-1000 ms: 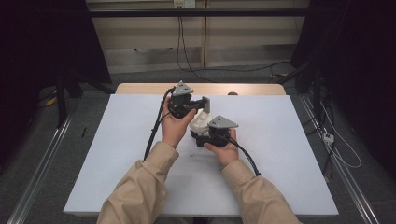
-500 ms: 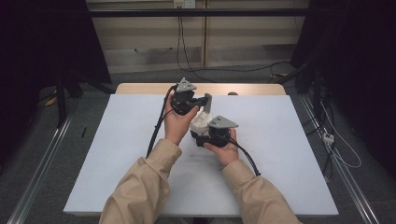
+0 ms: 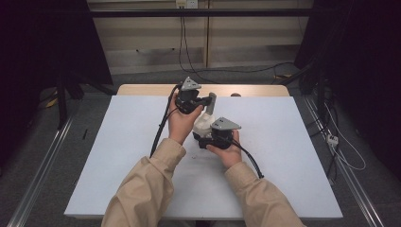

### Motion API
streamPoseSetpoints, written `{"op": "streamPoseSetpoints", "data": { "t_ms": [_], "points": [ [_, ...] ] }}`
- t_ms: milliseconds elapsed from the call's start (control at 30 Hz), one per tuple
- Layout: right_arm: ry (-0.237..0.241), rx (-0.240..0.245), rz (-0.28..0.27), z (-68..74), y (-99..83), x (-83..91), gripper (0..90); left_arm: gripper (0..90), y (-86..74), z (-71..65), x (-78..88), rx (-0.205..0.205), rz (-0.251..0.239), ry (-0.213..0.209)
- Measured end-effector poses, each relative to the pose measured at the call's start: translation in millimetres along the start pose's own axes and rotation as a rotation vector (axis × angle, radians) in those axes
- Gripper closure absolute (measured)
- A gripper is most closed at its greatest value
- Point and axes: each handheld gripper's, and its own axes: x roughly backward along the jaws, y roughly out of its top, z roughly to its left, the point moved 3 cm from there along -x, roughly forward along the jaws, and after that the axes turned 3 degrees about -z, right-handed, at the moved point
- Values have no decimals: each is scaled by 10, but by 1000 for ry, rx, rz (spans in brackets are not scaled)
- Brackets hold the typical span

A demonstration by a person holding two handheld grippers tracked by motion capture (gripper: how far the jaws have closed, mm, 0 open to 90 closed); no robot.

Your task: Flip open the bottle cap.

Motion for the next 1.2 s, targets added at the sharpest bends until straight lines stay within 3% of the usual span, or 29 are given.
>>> {"op": "streamPoseSetpoints", "data": {
  "t_ms": [1033,1200],
  "points": [
    [-3,6,1,2,0,-1,188,895,10,-4,-149,3,18,9],
    [-3,8,1,3,0,0,188,893,9,-7,-177,-14,35,17]
  ]
}}
